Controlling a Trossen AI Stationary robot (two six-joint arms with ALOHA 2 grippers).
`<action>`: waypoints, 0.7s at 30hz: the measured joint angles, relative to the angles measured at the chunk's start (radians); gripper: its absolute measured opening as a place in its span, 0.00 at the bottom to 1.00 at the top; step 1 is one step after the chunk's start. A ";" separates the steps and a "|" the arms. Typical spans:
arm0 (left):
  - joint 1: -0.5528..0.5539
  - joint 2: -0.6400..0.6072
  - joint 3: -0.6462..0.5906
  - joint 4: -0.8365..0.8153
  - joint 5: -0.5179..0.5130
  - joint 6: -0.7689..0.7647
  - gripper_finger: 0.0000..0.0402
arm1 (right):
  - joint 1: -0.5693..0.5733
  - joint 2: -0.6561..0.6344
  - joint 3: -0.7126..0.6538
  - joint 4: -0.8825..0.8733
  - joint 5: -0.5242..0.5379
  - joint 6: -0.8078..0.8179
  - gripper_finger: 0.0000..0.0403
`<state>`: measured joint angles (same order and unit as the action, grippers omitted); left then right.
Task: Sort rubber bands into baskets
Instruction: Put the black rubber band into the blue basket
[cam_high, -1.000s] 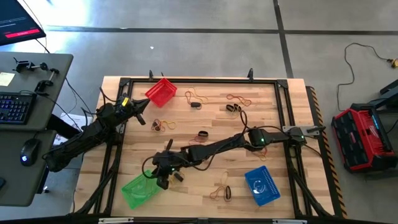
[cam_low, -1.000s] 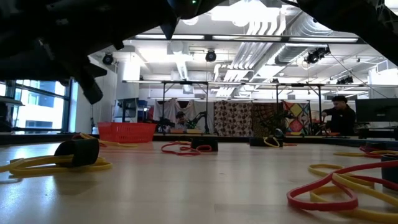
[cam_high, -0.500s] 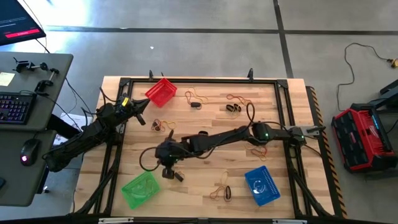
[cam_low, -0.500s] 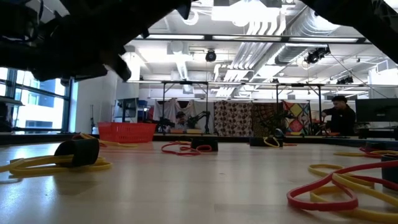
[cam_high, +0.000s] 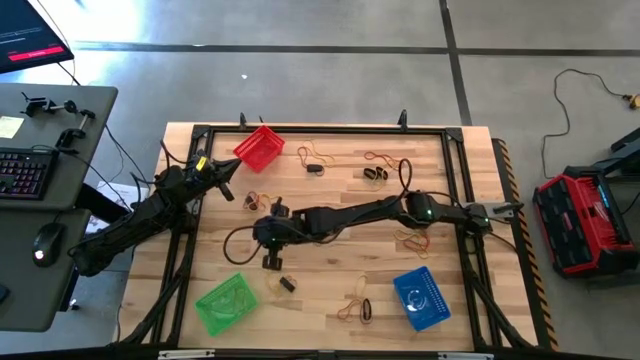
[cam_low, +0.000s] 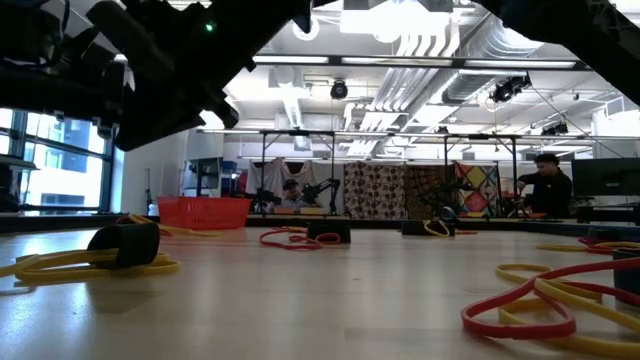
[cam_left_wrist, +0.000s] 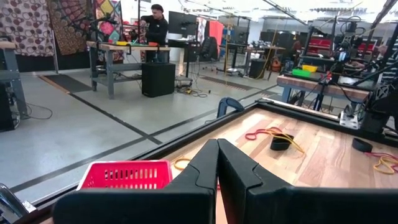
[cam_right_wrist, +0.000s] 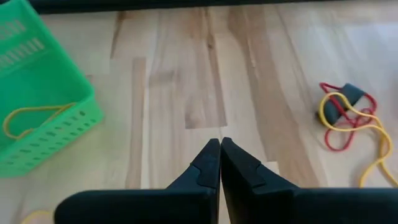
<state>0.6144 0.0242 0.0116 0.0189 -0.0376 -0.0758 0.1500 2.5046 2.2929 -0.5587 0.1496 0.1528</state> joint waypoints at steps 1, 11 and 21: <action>0.000 0.000 0.000 0.000 0.000 0.000 0.00 | 0.000 -0.002 -0.011 0.018 0.008 0.000 0.00; 0.000 0.000 0.000 0.000 0.000 0.000 0.00 | 0.000 -0.010 -0.181 0.202 0.013 0.080 0.00; 0.000 0.000 0.000 0.001 0.000 0.000 0.00 | -0.002 -0.108 -0.364 0.363 0.023 0.101 0.00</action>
<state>0.6146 0.0242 0.0116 0.0197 -0.0376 -0.0757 0.1479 2.3968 1.9286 -0.1960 0.1729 0.2540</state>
